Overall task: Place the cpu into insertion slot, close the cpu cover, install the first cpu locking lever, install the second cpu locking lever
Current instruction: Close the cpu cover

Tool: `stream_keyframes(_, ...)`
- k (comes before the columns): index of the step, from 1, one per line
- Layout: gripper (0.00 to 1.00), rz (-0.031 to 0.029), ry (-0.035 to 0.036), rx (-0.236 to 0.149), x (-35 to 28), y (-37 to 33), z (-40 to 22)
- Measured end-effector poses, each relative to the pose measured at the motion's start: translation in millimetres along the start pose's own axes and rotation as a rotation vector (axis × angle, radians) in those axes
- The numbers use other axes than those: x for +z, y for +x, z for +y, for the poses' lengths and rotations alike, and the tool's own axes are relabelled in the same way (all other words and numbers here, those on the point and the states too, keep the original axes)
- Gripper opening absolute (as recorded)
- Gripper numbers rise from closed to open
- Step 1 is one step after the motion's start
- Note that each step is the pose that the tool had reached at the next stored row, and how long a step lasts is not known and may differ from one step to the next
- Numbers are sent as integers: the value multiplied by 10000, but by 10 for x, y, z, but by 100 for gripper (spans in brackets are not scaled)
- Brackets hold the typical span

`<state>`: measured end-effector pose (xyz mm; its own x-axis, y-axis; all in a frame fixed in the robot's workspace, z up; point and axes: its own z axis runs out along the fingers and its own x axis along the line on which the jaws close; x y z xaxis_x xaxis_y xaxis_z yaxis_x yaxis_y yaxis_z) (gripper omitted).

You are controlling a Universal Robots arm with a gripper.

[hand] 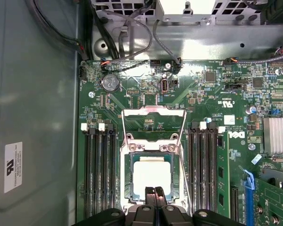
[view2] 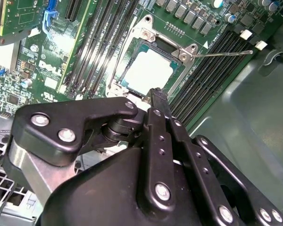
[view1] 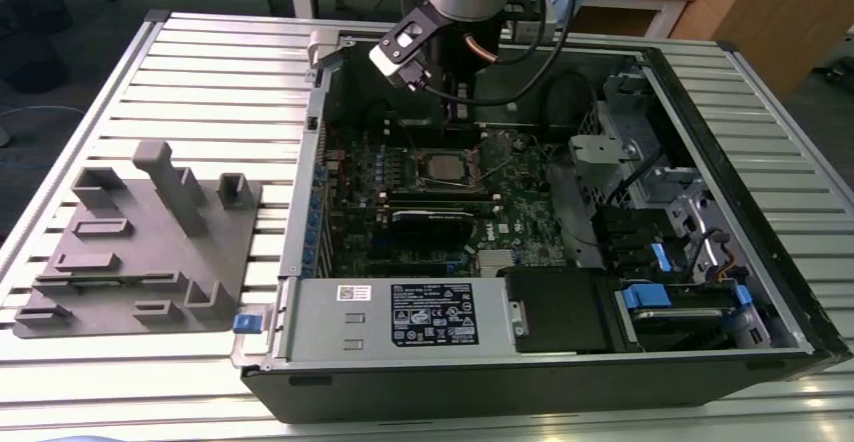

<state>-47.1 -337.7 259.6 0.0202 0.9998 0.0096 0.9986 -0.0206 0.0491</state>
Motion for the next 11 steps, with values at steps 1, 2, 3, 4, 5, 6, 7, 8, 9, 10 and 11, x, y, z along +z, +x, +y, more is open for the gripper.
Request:
stream_keyframes(1,11,-2,1,0,-5,0,0)
stream_keyframes(2,11,1,0,0,-9,0,0)
stream_keyframes(3,11,2,-1,0,-13,0,1)
stream_keyframes(4,11,1,-1,0,-17,0,1)
stream_keyframes(5,11,2,-1,0,-22,0,1)
stream_keyframes(6,11,2,-1,0,-29,1,2)
stream_keyframes(7,11,3,-2,0,-39,1,2)
stream_keyframes(8,11,2,-1,1,-49,1,2)
stream_keyframes(9,11,3,-1,0,-60,1,3)
stream_keyframes(10,11,3,-1,0,-70,1,4)
stream_keyframes(11,11,3,-1,0,-79,1,4)
